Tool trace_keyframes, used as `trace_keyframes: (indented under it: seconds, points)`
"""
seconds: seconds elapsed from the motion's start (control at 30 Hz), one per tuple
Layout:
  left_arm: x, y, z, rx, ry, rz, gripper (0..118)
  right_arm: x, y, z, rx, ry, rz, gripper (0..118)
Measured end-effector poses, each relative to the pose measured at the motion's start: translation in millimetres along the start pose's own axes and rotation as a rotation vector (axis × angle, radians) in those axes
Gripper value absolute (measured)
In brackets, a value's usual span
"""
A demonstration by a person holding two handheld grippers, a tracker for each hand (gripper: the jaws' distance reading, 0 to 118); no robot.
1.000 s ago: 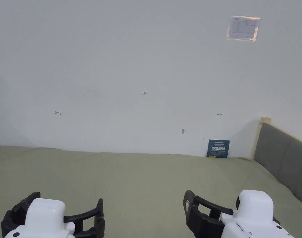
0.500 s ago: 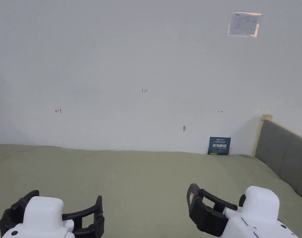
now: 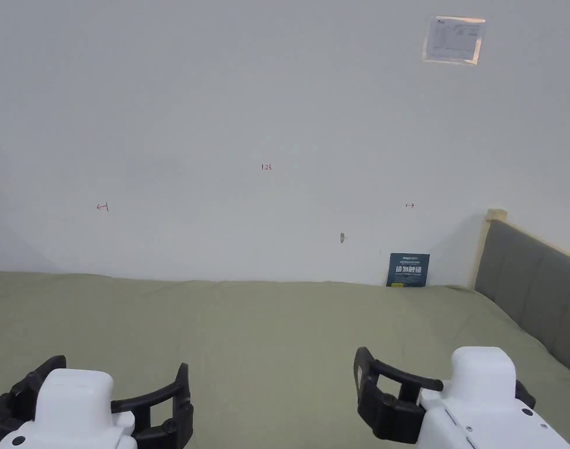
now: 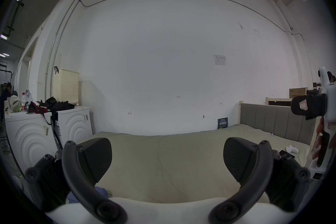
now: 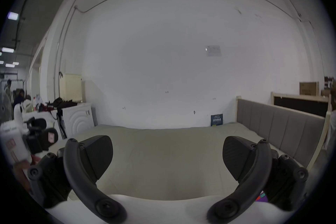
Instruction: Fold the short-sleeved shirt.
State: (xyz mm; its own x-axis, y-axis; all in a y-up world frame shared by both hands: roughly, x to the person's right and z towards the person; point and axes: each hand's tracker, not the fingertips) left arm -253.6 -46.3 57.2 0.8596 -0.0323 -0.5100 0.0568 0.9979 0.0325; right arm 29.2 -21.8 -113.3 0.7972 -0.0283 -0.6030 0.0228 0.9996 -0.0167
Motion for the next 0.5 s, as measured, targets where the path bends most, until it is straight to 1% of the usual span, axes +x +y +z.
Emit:
trace_keyframes:
  seconds: [0.03, 0.1, 0.13, 0.23, 0.4, 0.5]
  points:
    - [-0.1, 0.1, 0.2, 0.002, -0.003, 0.0, 118, -0.2, -1.7, 0.5, 0.002, 0.001, 0.023, 118]
    - [0.3, 0.4, 0.4, 0.006, -0.001, -0.001, 118, -3.4, -4.5, 0.3, 0.009, -0.028, 0.06, 118]
    - [0.6, 0.6, 0.4, 0.007, 0.0, -0.002, 118, -3.9, -6.0, -0.2, 0.008, -0.035, 0.069, 118]
    - [0.8, 1.6, -0.2, 0.006, -0.009, -0.002, 118, -3.1, -7.5, -0.1, 0.006, -0.011, 0.071, 118]
    - [1.9, 2.7, -0.3, 0.01, -0.012, -0.01, 118, -4.1, -9.1, -1.6, 0.003, -0.017, 0.095, 118]
    - [2.0, 1.4, -0.4, 0.009, -0.015, -0.011, 118, -3.6, -8.8, -1.2, 0.003, -0.003, 0.09, 118]
